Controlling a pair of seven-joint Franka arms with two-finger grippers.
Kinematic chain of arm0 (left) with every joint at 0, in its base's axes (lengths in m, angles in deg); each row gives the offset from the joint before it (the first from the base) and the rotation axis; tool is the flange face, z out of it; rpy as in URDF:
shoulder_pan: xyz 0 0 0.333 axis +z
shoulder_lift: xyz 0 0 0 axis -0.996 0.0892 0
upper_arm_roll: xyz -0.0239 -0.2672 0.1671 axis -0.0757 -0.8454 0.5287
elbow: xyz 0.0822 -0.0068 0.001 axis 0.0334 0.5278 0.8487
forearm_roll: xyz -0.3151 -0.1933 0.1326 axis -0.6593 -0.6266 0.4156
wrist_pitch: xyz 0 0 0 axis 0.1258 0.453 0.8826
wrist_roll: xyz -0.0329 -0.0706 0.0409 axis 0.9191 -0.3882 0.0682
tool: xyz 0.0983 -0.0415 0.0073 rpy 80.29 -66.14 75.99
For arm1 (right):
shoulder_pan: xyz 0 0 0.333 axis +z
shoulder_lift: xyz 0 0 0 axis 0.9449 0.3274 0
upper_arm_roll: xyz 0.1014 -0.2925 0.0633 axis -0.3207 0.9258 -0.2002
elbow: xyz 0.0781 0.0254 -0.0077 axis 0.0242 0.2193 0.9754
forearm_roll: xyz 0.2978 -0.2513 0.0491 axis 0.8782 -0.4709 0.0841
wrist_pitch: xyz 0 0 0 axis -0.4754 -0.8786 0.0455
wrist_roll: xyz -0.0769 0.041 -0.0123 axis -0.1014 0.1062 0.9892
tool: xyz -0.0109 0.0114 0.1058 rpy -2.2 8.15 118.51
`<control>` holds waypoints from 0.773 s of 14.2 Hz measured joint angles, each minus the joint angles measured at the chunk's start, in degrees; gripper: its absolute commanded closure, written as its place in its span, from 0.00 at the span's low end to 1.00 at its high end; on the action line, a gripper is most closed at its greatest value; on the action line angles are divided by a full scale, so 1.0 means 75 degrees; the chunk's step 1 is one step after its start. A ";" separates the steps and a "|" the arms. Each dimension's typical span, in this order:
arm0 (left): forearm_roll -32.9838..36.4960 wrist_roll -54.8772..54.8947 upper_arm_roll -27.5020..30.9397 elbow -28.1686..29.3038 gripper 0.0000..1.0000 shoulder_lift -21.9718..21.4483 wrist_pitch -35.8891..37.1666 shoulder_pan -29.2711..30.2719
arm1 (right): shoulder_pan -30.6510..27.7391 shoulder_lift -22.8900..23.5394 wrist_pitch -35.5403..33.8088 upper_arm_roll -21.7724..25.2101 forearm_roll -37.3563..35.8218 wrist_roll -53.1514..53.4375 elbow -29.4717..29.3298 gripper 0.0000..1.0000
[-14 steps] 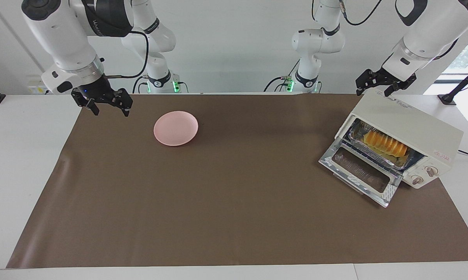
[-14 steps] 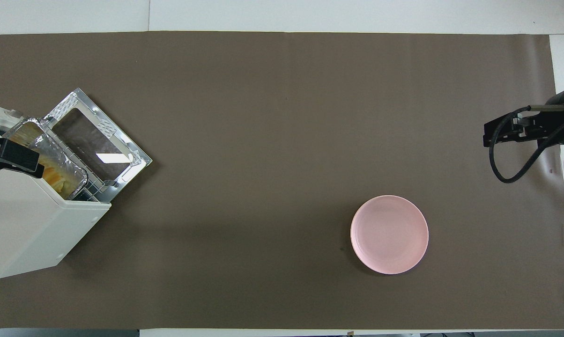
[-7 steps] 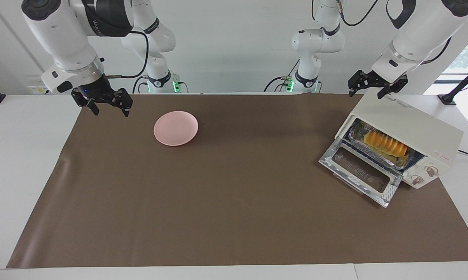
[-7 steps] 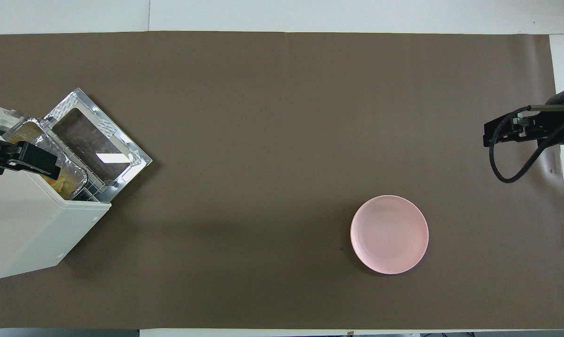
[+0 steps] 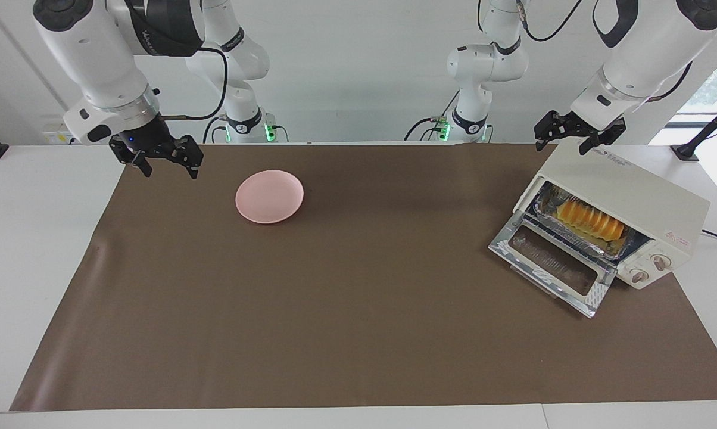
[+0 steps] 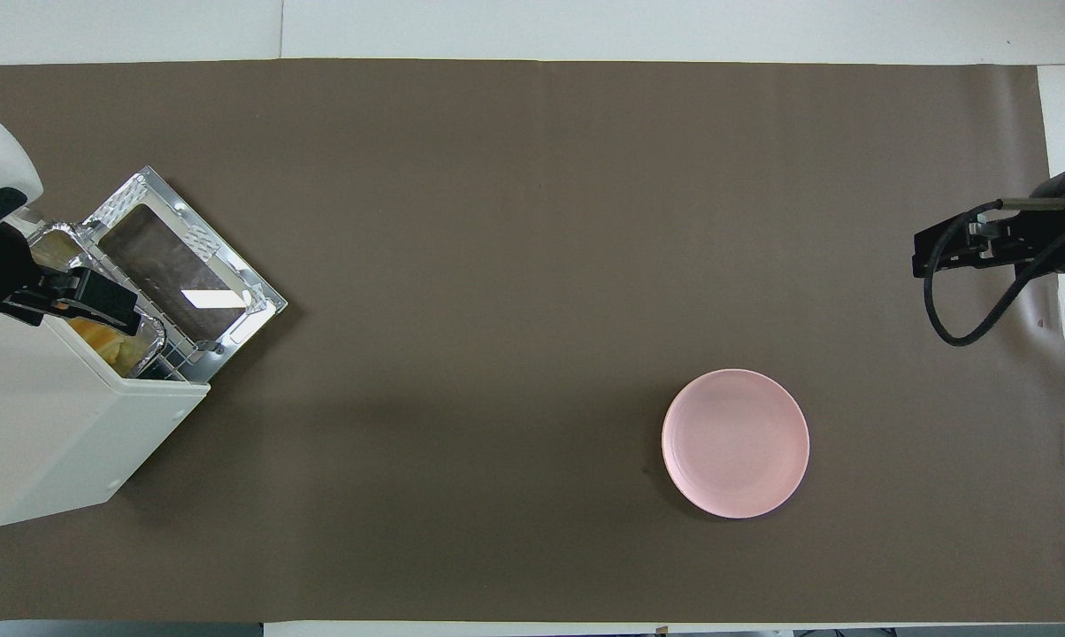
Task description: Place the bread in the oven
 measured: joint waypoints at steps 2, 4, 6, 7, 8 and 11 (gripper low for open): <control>0.0000 0.0000 -0.0011 0.0034 0.00 -0.0015 -0.0034 0.0000 | 0.0000 0.0000 0.0000 0.0000 0.0000 0.0000 0.0000 0.00; 0.0000 0.0000 -0.0015 0.0032 0.00 -0.0063 -0.0042 0.0000 | 0.0000 0.0000 0.0000 0.0000 0.0000 0.0000 0.0000 0.00; 0.0000 0.0000 -0.0015 0.0029 0.00 -0.0079 -0.0093 0.0001 | 0.0000 0.0000 0.0000 0.0000 0.0000 0.0000 0.0000 0.00; 0.0000 0.0000 -0.0015 0.0029 0.00 -0.0079 -0.0145 0.0002 | 0.0000 0.0000 0.0000 0.0000 0.0000 0.0000 0.0000 0.00; 0.0000 0.0000 -0.0015 0.0029 0.00 -0.0079 -0.0252 0.0002 | 0.0000 0.0000 0.0000 0.0000 0.0000 0.0000 0.0000 0.00; 0.0000 0.0000 -0.0015 0.0030 0.00 -0.0079 -0.0620 0.0006 | 0.0000 0.0000 0.0000 0.0000 0.0000 0.0000 0.0000 0.00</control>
